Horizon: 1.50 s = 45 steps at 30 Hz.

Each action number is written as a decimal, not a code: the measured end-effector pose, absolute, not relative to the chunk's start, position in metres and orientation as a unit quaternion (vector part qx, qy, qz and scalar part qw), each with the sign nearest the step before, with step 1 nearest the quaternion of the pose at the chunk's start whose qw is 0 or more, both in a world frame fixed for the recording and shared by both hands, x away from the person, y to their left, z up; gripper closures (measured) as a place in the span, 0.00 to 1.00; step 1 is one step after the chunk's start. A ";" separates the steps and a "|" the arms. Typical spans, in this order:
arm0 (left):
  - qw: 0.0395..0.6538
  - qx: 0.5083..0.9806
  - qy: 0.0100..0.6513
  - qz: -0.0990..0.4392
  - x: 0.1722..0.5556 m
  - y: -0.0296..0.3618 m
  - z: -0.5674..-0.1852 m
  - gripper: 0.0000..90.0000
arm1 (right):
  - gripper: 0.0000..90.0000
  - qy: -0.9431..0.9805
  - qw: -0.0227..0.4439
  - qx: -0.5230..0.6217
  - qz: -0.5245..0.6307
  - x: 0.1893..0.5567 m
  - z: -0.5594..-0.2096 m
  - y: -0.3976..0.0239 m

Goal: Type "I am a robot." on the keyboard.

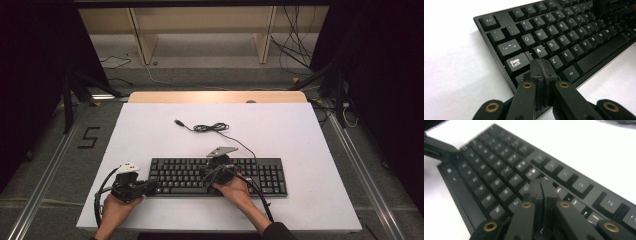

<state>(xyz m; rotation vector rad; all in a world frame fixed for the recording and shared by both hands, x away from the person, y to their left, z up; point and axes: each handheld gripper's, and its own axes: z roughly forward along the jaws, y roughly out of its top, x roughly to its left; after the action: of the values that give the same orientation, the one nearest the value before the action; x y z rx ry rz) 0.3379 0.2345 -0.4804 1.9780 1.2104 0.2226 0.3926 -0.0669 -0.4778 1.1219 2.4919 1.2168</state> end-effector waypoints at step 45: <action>0.516 0.715 0.461 0.102 0.331 0.235 -0.463 0.30 | 0.47 0.819 0.034 0.337 0.463 0.372 -0.453 -0.081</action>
<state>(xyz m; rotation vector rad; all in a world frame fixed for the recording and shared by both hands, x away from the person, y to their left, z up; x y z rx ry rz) 0.3309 0.2346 -0.4632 1.7171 1.1067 0.2447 0.3721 -0.0806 -0.4530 1.0367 2.5186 1.4243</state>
